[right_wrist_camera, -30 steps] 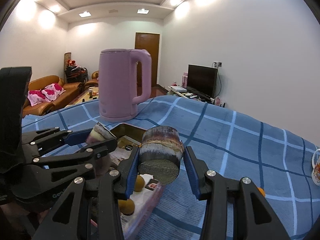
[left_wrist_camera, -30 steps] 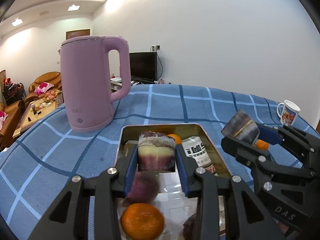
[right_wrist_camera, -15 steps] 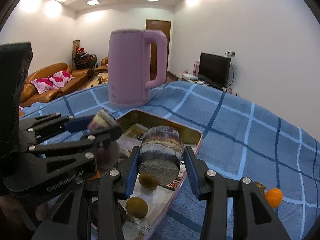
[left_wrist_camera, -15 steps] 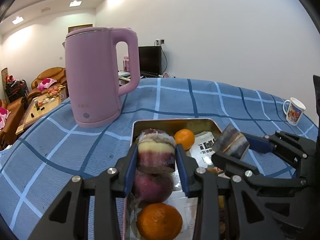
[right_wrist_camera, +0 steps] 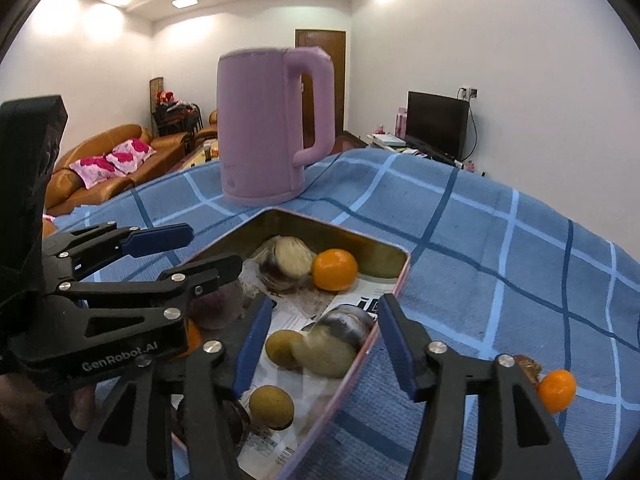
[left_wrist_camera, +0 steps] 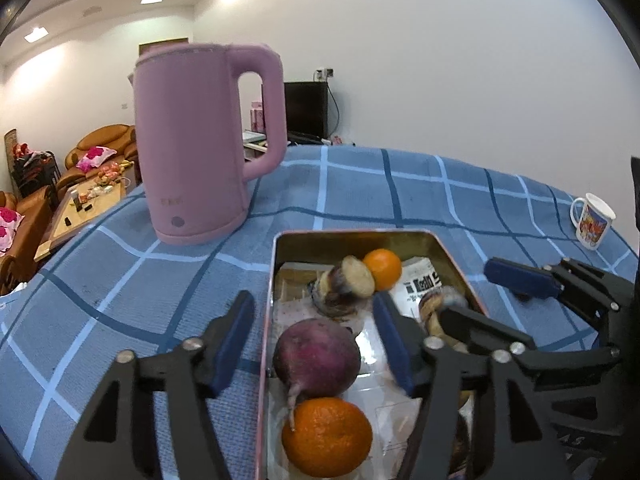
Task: Organize fruits
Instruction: 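Lower the left gripper's taro slice into the tin tray while the right releases its slice, then grasp the mangosteen with the left gripper while the right gripper grasps a kumquat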
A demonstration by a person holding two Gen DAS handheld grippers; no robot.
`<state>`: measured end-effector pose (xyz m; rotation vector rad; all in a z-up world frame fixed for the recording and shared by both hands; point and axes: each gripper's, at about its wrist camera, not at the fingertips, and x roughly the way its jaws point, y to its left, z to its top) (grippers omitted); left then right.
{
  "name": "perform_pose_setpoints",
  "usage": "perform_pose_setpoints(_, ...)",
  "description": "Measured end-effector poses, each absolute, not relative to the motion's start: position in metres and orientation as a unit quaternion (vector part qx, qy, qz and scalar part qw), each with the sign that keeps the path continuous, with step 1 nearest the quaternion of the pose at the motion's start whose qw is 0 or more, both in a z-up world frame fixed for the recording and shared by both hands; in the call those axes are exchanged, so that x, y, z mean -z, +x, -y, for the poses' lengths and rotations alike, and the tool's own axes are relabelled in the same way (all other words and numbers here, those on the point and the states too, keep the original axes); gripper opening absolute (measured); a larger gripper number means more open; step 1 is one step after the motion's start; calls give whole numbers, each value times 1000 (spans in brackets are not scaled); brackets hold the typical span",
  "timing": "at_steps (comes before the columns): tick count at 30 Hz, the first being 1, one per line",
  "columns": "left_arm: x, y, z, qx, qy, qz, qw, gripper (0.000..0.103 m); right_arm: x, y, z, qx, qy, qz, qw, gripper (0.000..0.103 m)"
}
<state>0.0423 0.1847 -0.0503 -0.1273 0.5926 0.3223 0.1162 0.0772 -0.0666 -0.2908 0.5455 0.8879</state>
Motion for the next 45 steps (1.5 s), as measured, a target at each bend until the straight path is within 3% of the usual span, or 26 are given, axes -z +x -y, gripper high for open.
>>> perform_pose_setpoints(6,33,43,-162,-135,-53,-272,951,97,43,118,-44,-394,-131,-239,878,64)
perform_pose_setpoints(8,26,46,-147,-121,-43,-266,955,99,35,126,-23,-364,-131,-235,892,65)
perform_pose_setpoints(17,18,80,-72,-53,0,-277,959,100,41,194,75,-214,-43,-290,932,65)
perform_pose_setpoints(28,46,116,-40,-52,21,-320,946,100,89,226,68,-230,-39,-390,891,63)
perform_pose_setpoints(31,46,115,-43,-50,6,-319,946,99,97,229,71,-239,-26,-408,881,58)
perform_pose_setpoints(32,44,116,-41,-48,6,-321,946,99,99,230,71,-238,-29,-414,878,46)
perform_pose_setpoints(33,44,117,-38,-46,8,-320,946,99,101,231,70,-237,-35,-422,875,44)
perform_pose_setpoints(41,47,137,-14,-37,33,-327,944,99,93,227,92,-211,-25,-395,894,43)
perform_pose_setpoints(45,58,160,-6,-24,32,-353,935,92,90,231,118,-175,4,-388,905,43)
